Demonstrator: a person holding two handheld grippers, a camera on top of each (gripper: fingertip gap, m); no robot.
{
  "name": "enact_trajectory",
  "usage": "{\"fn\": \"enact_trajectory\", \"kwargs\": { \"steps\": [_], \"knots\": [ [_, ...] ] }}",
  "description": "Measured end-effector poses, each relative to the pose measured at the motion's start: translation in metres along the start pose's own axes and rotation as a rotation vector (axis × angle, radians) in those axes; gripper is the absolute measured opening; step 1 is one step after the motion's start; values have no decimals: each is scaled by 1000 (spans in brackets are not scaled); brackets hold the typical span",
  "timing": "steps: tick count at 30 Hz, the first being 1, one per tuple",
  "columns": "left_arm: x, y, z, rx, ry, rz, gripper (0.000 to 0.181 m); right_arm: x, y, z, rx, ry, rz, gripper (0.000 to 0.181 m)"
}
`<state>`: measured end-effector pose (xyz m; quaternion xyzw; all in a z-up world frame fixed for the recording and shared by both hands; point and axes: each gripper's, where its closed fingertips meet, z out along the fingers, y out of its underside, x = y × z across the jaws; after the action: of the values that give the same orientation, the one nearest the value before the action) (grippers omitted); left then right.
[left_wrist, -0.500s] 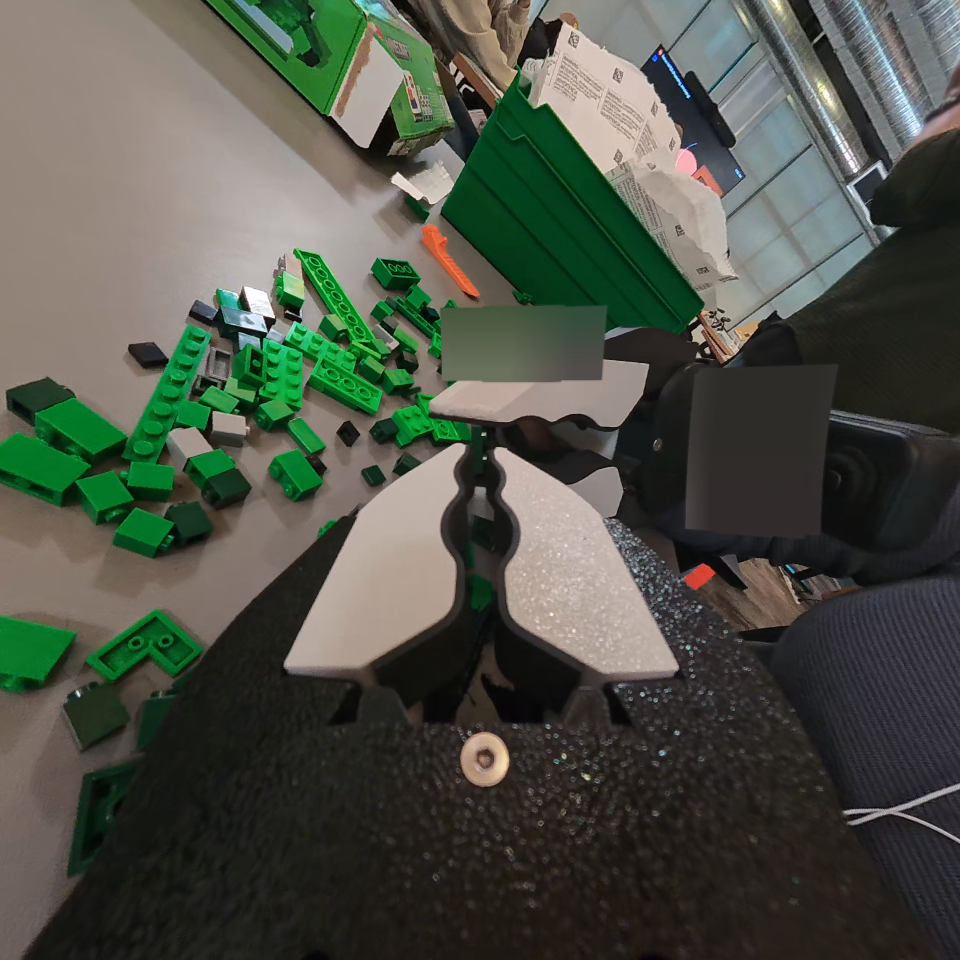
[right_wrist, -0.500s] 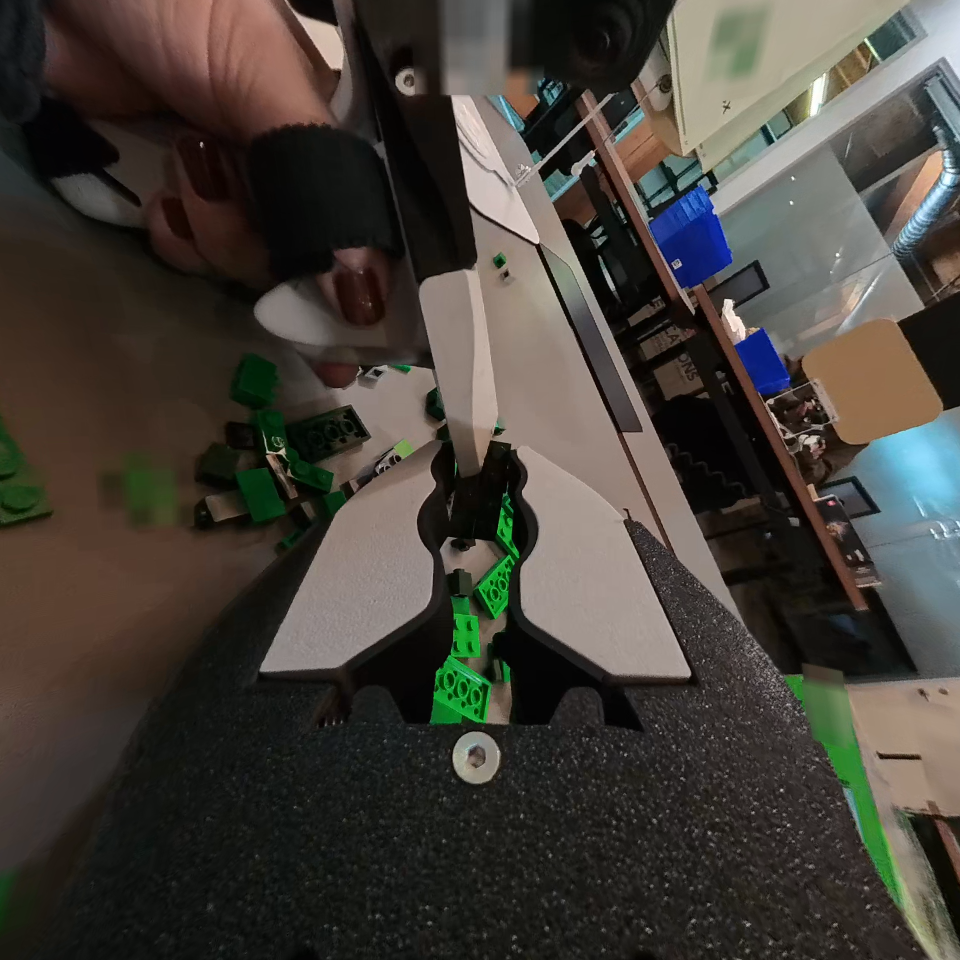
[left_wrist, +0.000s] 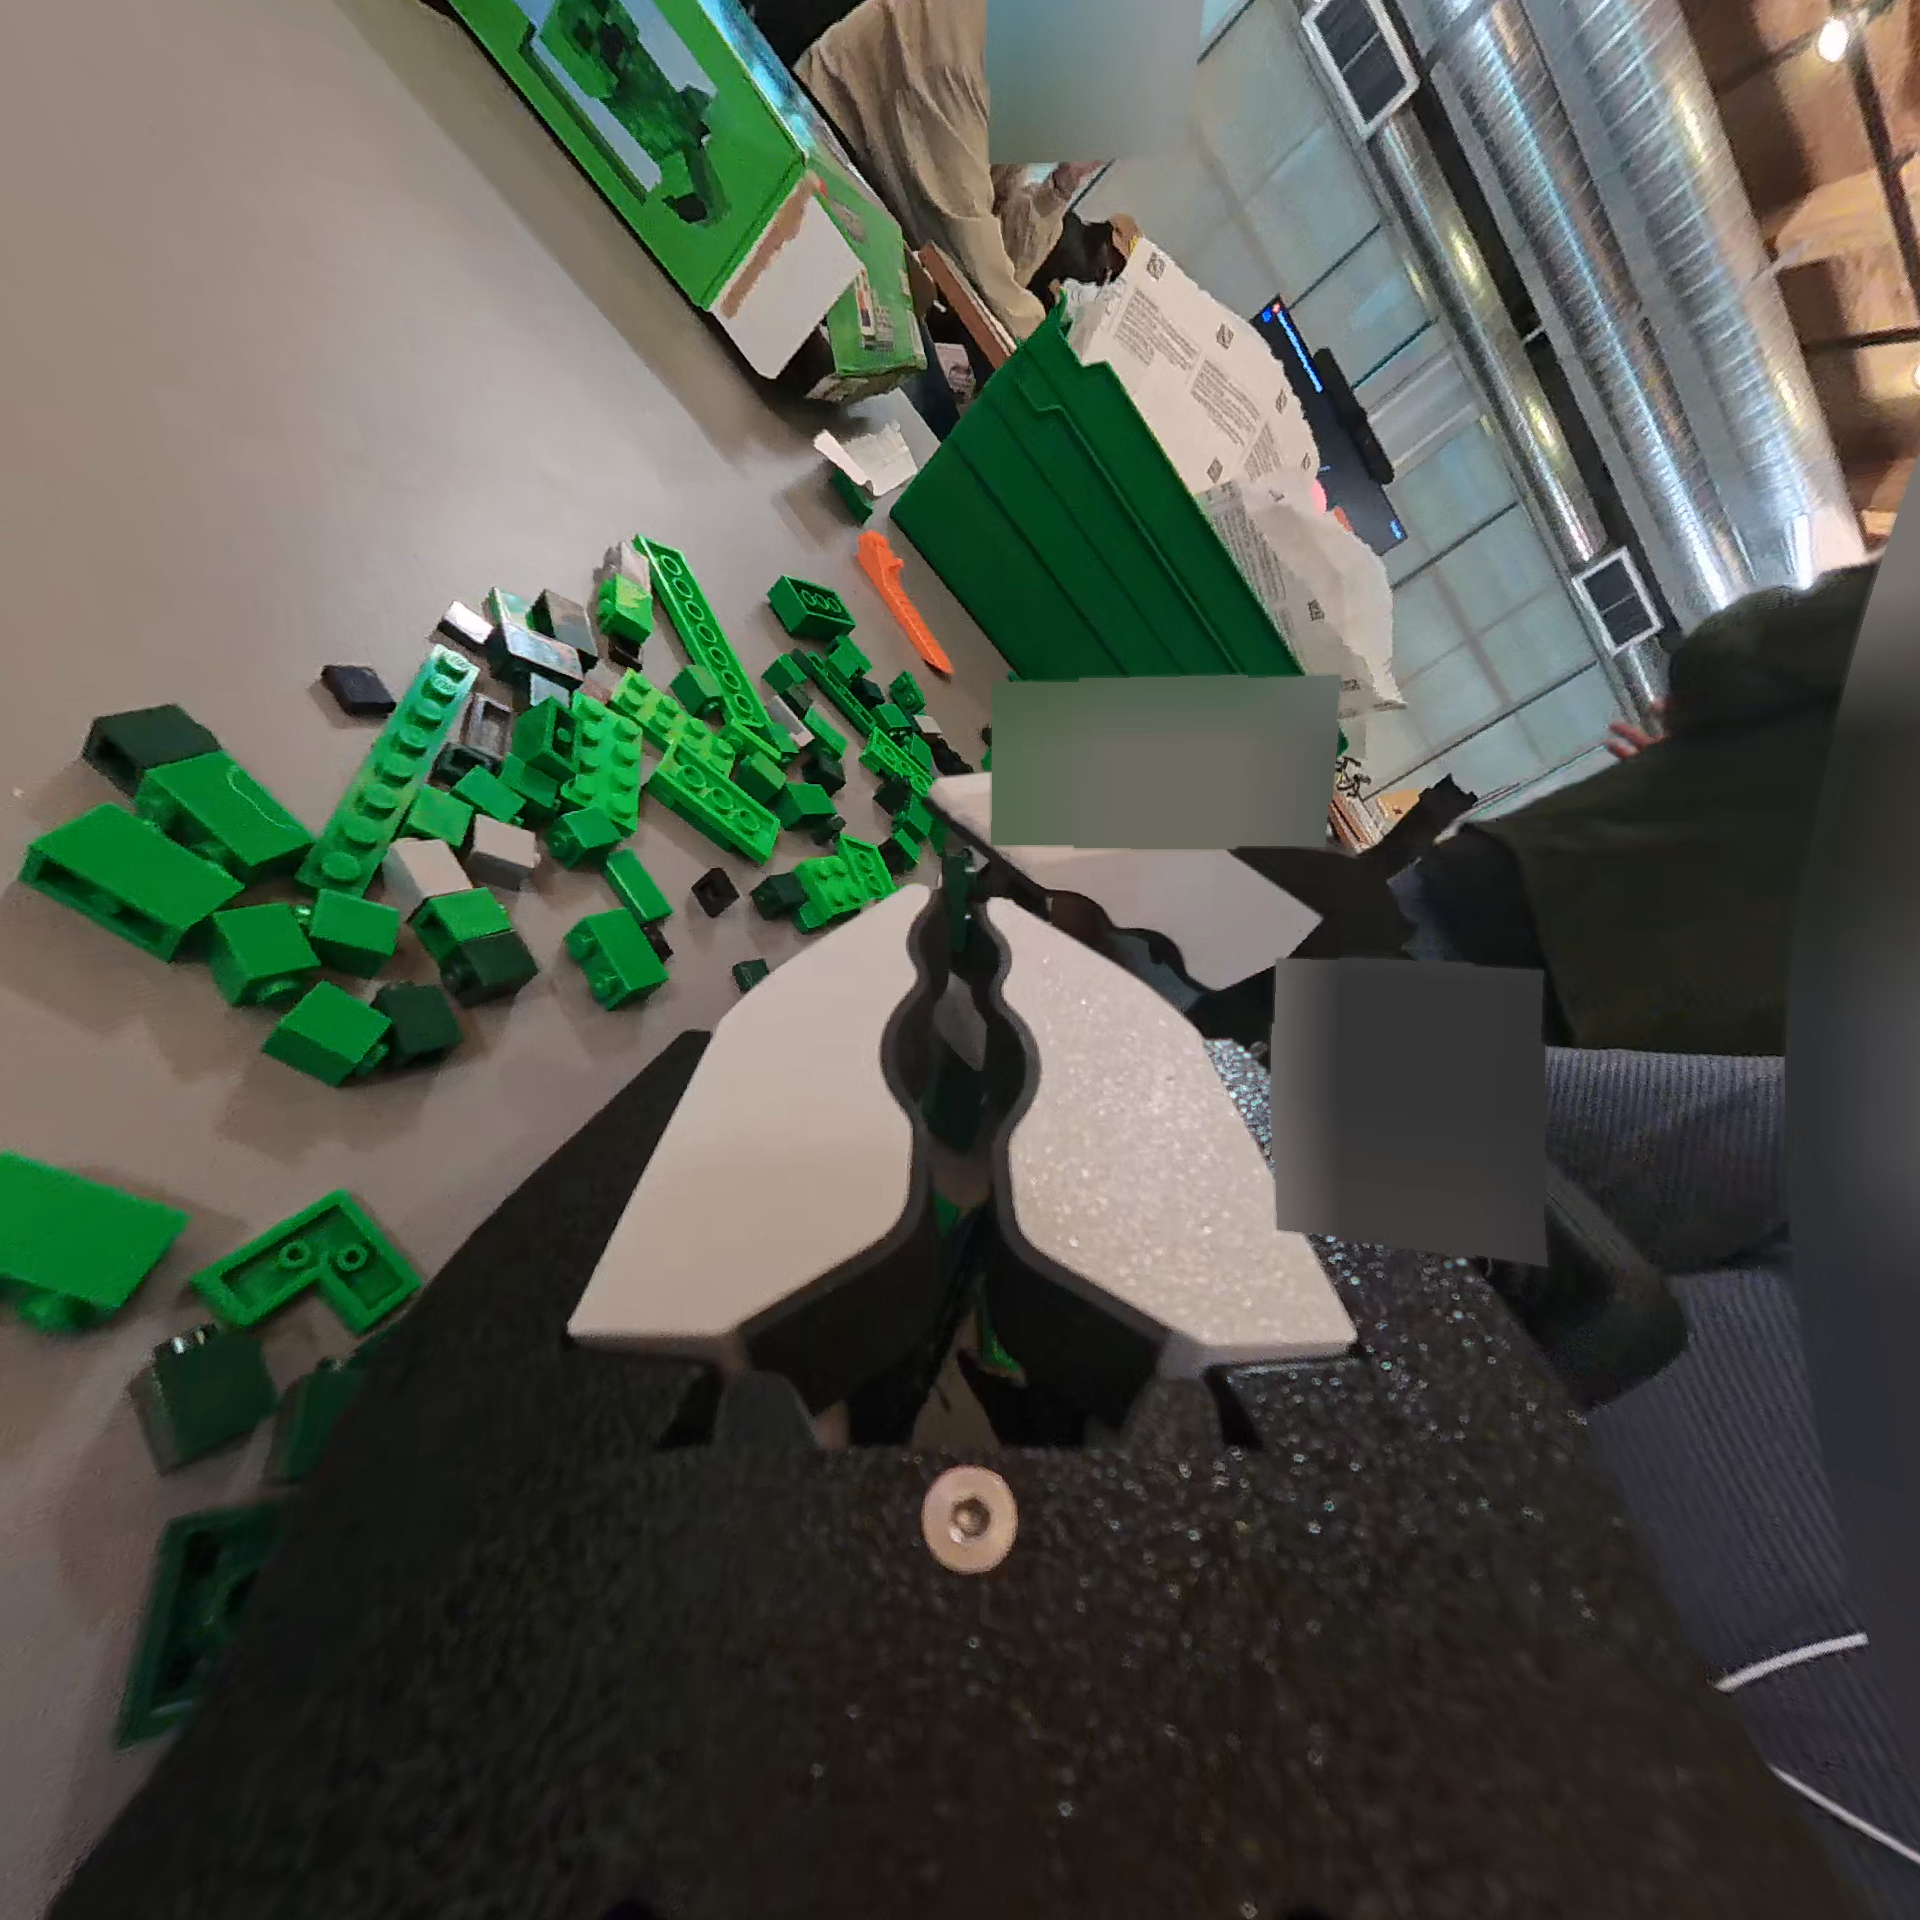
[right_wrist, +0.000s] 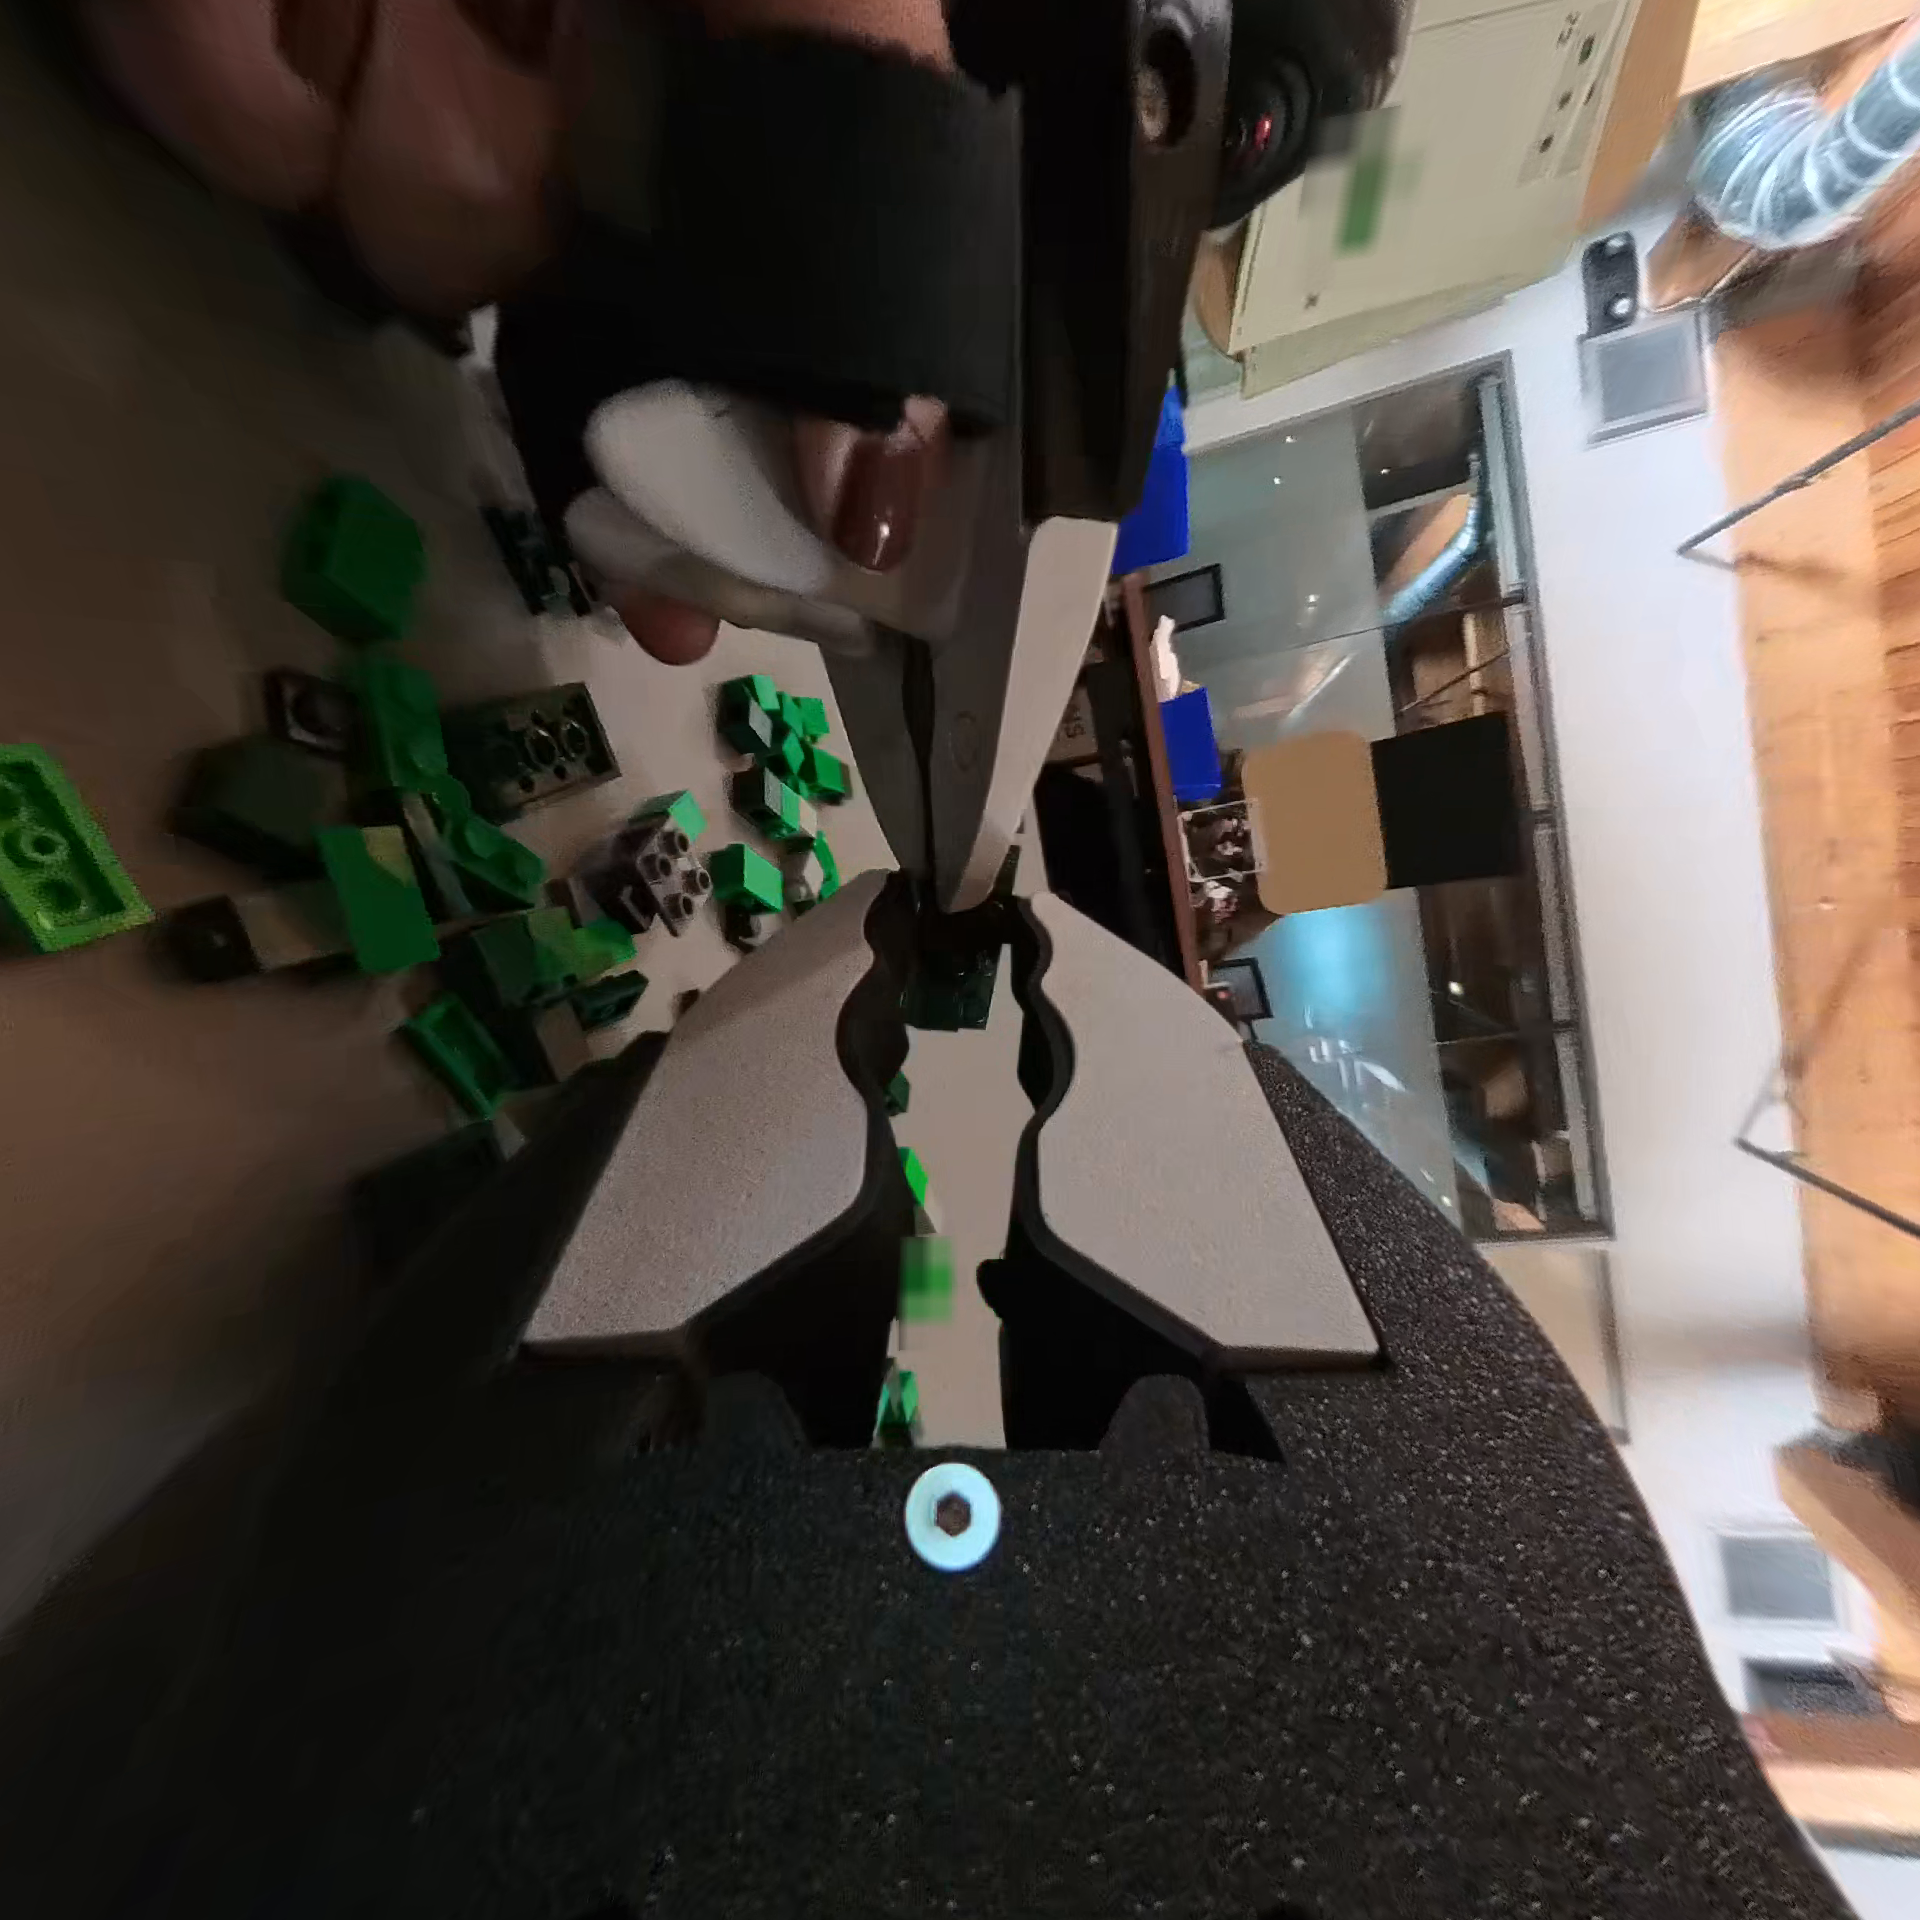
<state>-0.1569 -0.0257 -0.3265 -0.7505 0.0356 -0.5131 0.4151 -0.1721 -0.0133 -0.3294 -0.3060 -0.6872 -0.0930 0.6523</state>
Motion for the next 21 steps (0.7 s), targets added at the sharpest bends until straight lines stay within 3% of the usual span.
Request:
{"fn": "enact_trajectory", "kwargs": {
  "steps": [5,8,13,21],
  "knots": [
    [-4,-4,-1,34,-42,18,3,0,0,1,19,-47,167,19],
    [-5,-7,-3,56,-58,32,3,1,7,1,9,-115,334,31],
    [-2,-8,-4,56,-43,55,3,-8,7,-1,46,-201,373,28],
    [2,15,3,-135,-73,259,4,-23,9,-14,72,-377,300,19]
  ]
}}
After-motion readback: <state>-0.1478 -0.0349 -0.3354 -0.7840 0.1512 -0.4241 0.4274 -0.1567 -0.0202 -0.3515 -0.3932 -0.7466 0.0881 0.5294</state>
